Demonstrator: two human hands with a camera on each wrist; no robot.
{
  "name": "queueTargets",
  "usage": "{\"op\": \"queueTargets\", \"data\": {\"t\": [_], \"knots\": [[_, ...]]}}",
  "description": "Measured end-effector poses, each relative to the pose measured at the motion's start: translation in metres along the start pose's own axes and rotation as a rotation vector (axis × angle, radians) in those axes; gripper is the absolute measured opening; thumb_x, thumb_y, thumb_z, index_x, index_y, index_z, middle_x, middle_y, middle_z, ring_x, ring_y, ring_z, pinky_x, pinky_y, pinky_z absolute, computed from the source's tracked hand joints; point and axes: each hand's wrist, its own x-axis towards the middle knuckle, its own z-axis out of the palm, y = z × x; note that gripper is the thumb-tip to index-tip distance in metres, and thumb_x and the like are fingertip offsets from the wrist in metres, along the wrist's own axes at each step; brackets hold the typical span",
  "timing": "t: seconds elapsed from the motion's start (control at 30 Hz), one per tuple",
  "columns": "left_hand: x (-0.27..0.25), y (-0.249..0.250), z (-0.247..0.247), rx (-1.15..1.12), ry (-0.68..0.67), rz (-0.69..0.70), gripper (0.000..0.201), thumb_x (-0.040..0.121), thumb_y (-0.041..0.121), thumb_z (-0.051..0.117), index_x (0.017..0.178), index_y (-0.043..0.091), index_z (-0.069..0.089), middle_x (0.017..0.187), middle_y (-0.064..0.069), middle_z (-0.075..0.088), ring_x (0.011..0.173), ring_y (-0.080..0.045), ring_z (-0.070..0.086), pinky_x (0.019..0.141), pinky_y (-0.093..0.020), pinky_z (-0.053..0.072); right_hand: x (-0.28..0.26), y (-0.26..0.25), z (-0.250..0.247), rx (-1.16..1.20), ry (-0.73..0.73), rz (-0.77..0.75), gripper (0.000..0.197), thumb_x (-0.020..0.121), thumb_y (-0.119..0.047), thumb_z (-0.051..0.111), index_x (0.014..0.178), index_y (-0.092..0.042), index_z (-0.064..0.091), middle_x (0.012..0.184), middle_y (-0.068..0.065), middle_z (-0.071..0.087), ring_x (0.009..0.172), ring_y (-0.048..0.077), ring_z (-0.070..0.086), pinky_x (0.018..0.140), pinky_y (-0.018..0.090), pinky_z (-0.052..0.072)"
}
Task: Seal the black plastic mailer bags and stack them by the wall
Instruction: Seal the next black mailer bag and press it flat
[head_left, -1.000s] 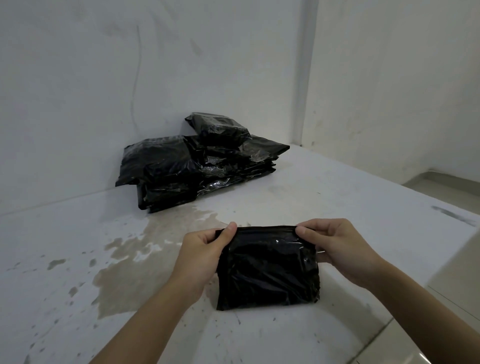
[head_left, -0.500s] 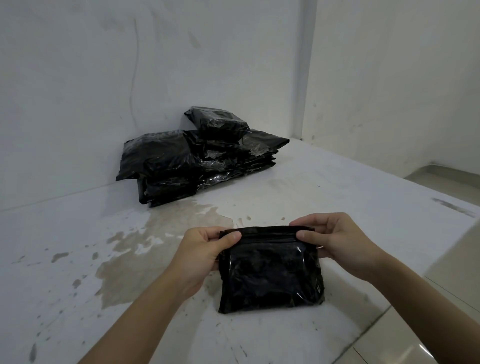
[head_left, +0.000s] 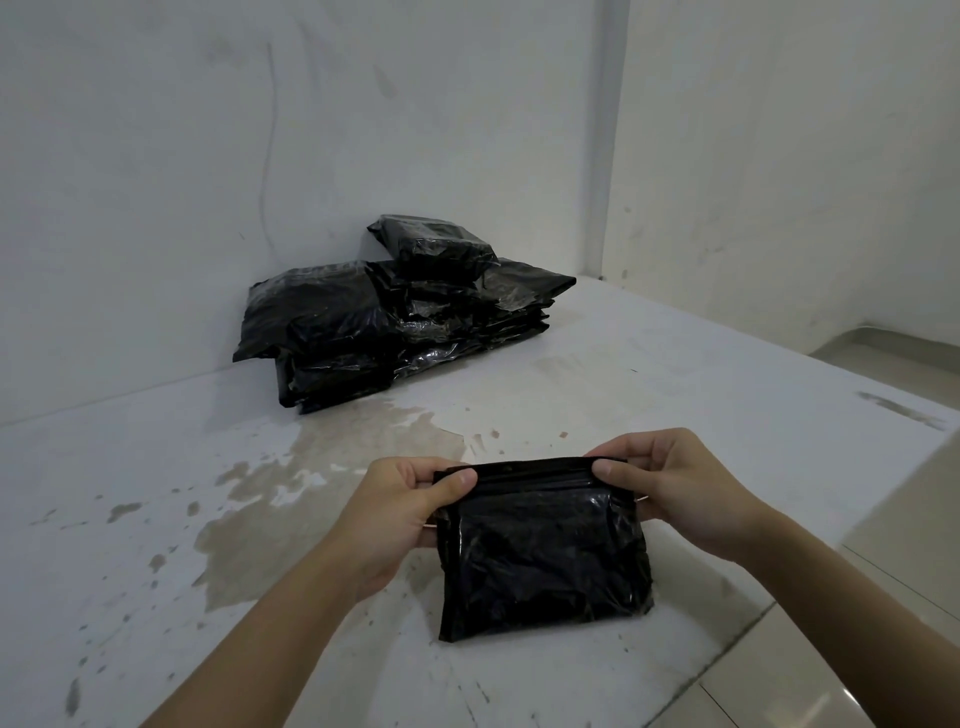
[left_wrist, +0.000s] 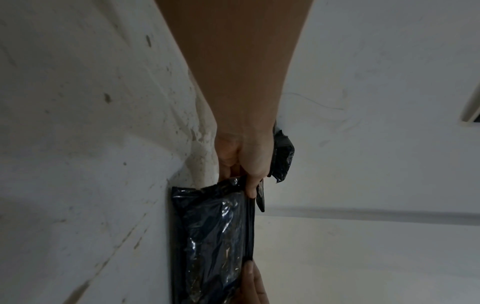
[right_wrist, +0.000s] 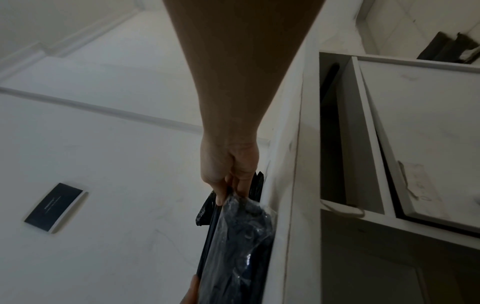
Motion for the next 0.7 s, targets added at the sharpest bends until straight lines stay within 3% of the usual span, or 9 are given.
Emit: {"op": "queueTargets", "data": {"t": [0.33,0.43,0.53,0.6,0.7], "knots": [[-0.001,-0.003,0.005,0.165,0.008,0.026,0.019,0.095,0.014,0.055,0.091,0.008,0.073,0.078,-0.01,0.073,0.068,-0.017,0.065,0.059,-0.023,0.054,-0.005,0.003,-0.001,-0.114,0.048,0.031,0.017,0.094,-0.01,0.055,0.092,0.0,0.068,0.075,0.013,0.07,0.064,0.017,0.063,0.057,0.023,0.052],[0.002,-0.006,0.007,0.298,0.05,0.059,0.02,0.096,0.016,0.055,0.087,0.013,0.073,0.079,-0.006,0.074,0.071,-0.015,0.067,0.065,-0.019,0.053,-0.006,-0.001,0.002,-0.334,0.071,0.026,0.018,0.094,-0.014,0.058,0.082,-0.014,0.071,0.07,0.0,0.07,0.062,0.006,0.06,0.06,0.017,0.049],[0.004,-0.007,0.01,0.37,0.074,0.074,0.019,0.095,0.018,0.057,0.087,0.016,0.074,0.08,0.0,0.074,0.079,-0.015,0.069,0.073,-0.023,0.053,-0.002,-0.012,0.004,-0.518,0.164,0.069,0.02,0.088,-0.017,0.065,0.071,-0.024,0.07,0.063,-0.014,0.061,0.051,-0.011,0.051,0.051,0.004,0.037],[0.006,-0.004,0.013,0.38,0.091,0.064,0.018,0.094,0.019,0.058,0.087,0.017,0.074,0.079,0.003,0.073,0.076,-0.009,0.067,0.067,-0.019,0.048,0.005,-0.018,0.002,-0.467,0.196,0.168,0.016,0.086,-0.01,0.067,0.071,-0.012,0.071,0.067,-0.004,0.064,0.049,-0.005,0.052,0.045,0.004,0.036],[0.008,0.0,0.017,0.418,0.101,0.026,0.02,0.094,0.021,0.059,0.086,0.016,0.076,0.081,0.001,0.073,0.066,0.001,0.061,0.059,-0.012,0.042,0.014,-0.028,0.003,-0.448,0.208,0.265,0.011,0.083,-0.003,0.067,0.083,0.008,0.071,0.092,0.019,0.07,0.057,0.015,0.06,0.062,0.024,0.053]]}}
